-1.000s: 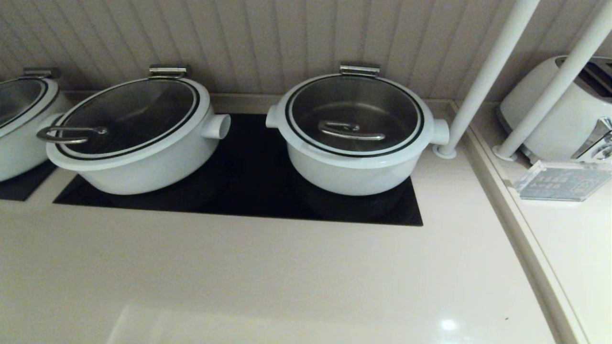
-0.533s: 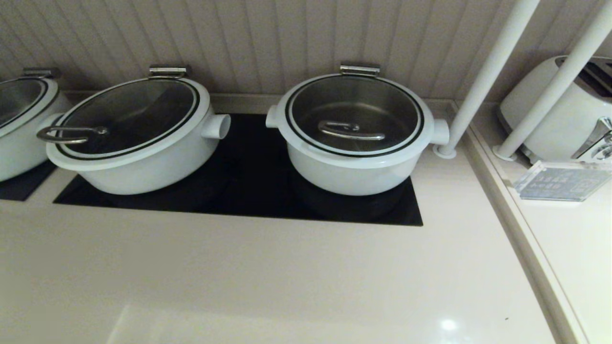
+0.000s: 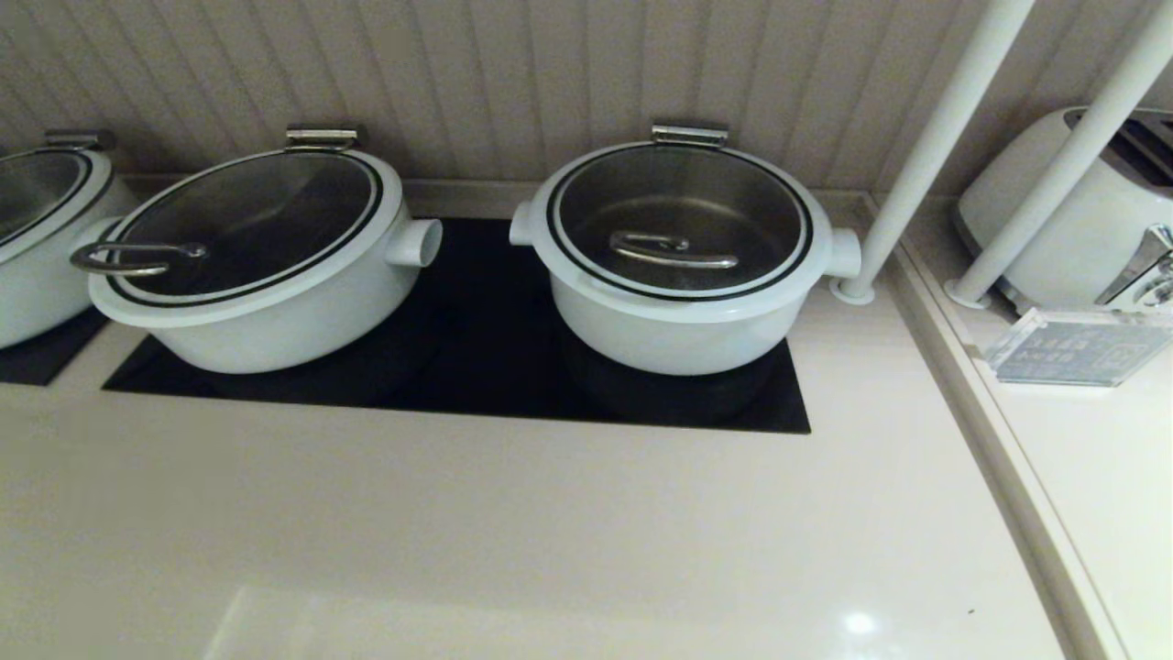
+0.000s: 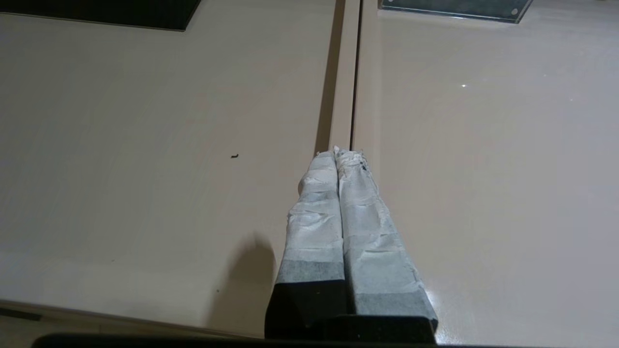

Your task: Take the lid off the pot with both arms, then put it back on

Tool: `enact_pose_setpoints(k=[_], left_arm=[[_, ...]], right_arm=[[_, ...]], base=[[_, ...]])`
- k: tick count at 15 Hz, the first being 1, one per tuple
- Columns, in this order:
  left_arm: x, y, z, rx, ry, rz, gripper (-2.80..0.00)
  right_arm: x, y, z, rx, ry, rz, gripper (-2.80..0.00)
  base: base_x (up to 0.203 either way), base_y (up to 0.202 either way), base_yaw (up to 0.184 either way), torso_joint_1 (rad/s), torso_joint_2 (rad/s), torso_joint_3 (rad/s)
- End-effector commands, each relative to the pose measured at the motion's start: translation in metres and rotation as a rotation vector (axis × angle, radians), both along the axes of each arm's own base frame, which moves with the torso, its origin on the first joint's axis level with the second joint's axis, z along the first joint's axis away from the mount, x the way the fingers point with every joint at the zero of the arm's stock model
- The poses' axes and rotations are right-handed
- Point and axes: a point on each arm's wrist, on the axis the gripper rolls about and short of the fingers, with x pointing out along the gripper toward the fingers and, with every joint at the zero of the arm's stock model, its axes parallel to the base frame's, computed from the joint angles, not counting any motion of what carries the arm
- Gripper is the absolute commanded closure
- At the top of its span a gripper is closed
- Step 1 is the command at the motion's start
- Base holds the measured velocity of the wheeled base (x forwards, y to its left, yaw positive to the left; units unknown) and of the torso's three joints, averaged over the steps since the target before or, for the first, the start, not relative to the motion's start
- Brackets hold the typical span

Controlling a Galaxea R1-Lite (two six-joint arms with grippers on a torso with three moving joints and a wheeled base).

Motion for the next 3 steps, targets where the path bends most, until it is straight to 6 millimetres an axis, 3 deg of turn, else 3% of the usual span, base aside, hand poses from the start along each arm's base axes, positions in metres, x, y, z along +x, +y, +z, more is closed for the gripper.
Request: enact_pose_setpoints(k=[1,3], left_arm=[[0.0,0.0,0.0,0.0,-0.001,0.001,0.0],[0.0,0.0,0.0,0.0,-0.001,0.002,0.0]], right_arm=[[0.0001,0.0,0.0001,0.0,0.001,0.0,0.0],[0.0001,0.0,0.0001,0.0,0.001,0.0,0.0]], base=[[0.0,0.0,0.0,0.0,0.0,0.0],[0.0,0.0,0.0,0.0,0.0,0.0]])
